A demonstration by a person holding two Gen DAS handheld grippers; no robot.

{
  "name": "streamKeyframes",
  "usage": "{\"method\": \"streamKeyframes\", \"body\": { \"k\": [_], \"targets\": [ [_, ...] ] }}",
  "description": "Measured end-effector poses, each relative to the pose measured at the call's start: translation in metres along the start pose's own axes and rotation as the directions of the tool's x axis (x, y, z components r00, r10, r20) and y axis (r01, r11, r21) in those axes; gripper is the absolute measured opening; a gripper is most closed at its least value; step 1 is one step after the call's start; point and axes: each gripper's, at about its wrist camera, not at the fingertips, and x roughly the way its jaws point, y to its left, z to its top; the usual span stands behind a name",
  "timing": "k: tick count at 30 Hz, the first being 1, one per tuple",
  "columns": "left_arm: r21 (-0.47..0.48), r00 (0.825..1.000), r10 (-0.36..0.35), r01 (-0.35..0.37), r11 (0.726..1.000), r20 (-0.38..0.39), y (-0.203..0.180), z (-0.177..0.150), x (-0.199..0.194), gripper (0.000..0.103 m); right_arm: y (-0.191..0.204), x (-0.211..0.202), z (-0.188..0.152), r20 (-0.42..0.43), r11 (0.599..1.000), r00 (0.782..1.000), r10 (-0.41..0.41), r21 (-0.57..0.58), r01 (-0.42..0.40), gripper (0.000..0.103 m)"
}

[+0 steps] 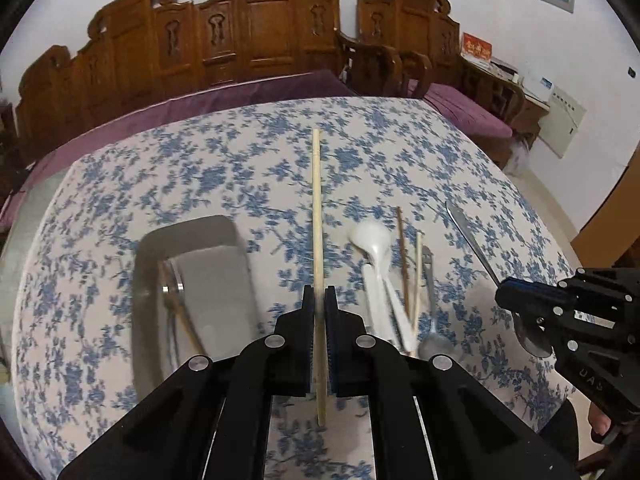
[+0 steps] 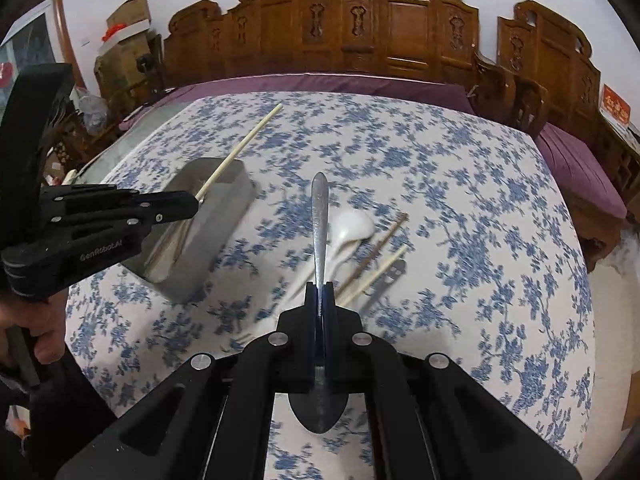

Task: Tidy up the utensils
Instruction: 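Carry the light chopstick into the grey tray and open the left tool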

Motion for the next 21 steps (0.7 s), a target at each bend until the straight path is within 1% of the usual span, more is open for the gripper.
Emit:
{"method": "streamKeyframes", "body": {
  "k": [9,16,21],
  "targets": [
    [-0.049,0.999,0.031,-0.032,0.998,-0.007,0.043,-0.007,-0.002,0.004,0.034,0.005,0.010,0.000,0.999,1.000,0.032,-0.029,-0.032,0.004],
    [-0.097,0.998,0.041,-0.046,0.994,-0.044,0.076,-0.019,0.017,0.004,0.053,0.012,0.015,-0.008,0.998,0.999,0.048,-0.042,-0.048,0.004],
    [-0.117,0.997,0.047,-0.054,0.992,-0.062,0.091,-0.029,0.029,0.004,0.064,0.018,0.017,-0.014,0.997,0.998,0.059,-0.045,-0.060,0.004]
  ]
}}
